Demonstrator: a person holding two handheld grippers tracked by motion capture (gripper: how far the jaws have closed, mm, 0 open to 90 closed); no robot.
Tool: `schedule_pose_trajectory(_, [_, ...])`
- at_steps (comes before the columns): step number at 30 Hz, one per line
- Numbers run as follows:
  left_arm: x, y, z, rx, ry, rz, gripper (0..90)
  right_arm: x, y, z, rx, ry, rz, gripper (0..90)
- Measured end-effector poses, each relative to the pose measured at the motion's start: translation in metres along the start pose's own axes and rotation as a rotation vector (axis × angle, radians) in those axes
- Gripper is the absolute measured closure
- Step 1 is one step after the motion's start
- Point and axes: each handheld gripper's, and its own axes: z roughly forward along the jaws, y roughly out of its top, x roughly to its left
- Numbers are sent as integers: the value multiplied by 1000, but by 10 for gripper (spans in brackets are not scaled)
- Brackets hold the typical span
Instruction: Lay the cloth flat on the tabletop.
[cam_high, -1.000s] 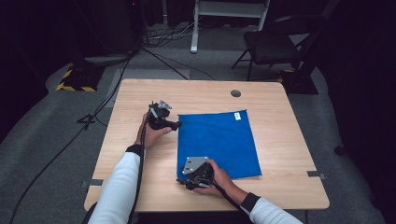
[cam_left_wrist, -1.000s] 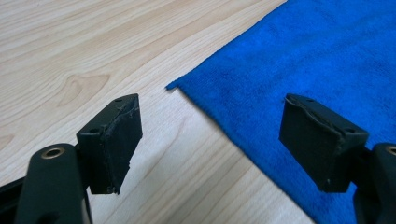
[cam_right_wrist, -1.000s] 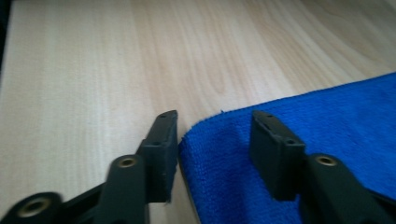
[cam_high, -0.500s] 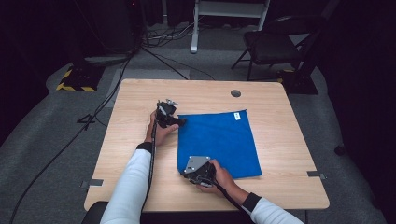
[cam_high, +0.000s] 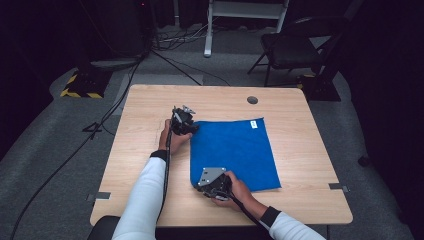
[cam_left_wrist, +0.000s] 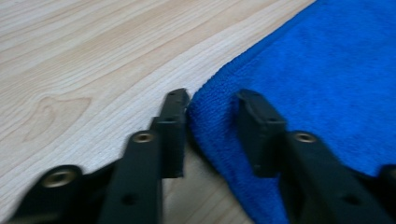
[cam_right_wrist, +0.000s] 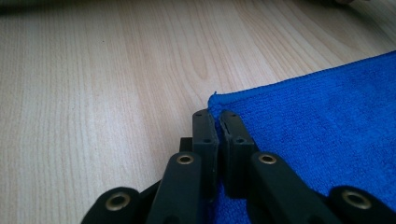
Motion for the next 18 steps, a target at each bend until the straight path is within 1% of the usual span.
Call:
schedule_pose_trajectory(3, [0, 0, 1, -4, -26, -2, 813, 0, 0, 0, 4, -2, -2, 862])
schedule_pose_trajectory(4, [0, 0, 1, -3, -25, 1, 837, -1, 0, 0, 3, 1, 2, 863])
schedule_pose_trajectory(6, [0, 1, 1, -2, -24, -4, 852, -2, 0, 1, 1, 0, 11, 865])
schedule_pose_trajectory(8, [0, 2, 1, 4, -24, 2, 860, -3, 1, 1, 2, 0, 11, 866])
schedule_pose_trajectory(11, [0, 3, 1, 10, -22, 2, 864, -4, 1, 1, 1, -1, 18, 868])
schedule_pose_trajectory(12, [0, 3, 1, 7, -24, -4, 865, -5, 1, 2, 0, 1, 22, 869])
schedule_pose_trajectory(13, [1, 2, 1, 7, -28, -11, 865, -5, 0, 2, -5, 4, 24, 869])
schedule_pose_trajectory(15, [1, 2, 0, 8, -23, -11, 866, -7, 0, 2, -12, 12, 34, 869])
schedule_pose_trajectory(18, [3, 3, -4, 7, -26, -12, 869, -8, 2, -2, -28, 5, 32, 871])
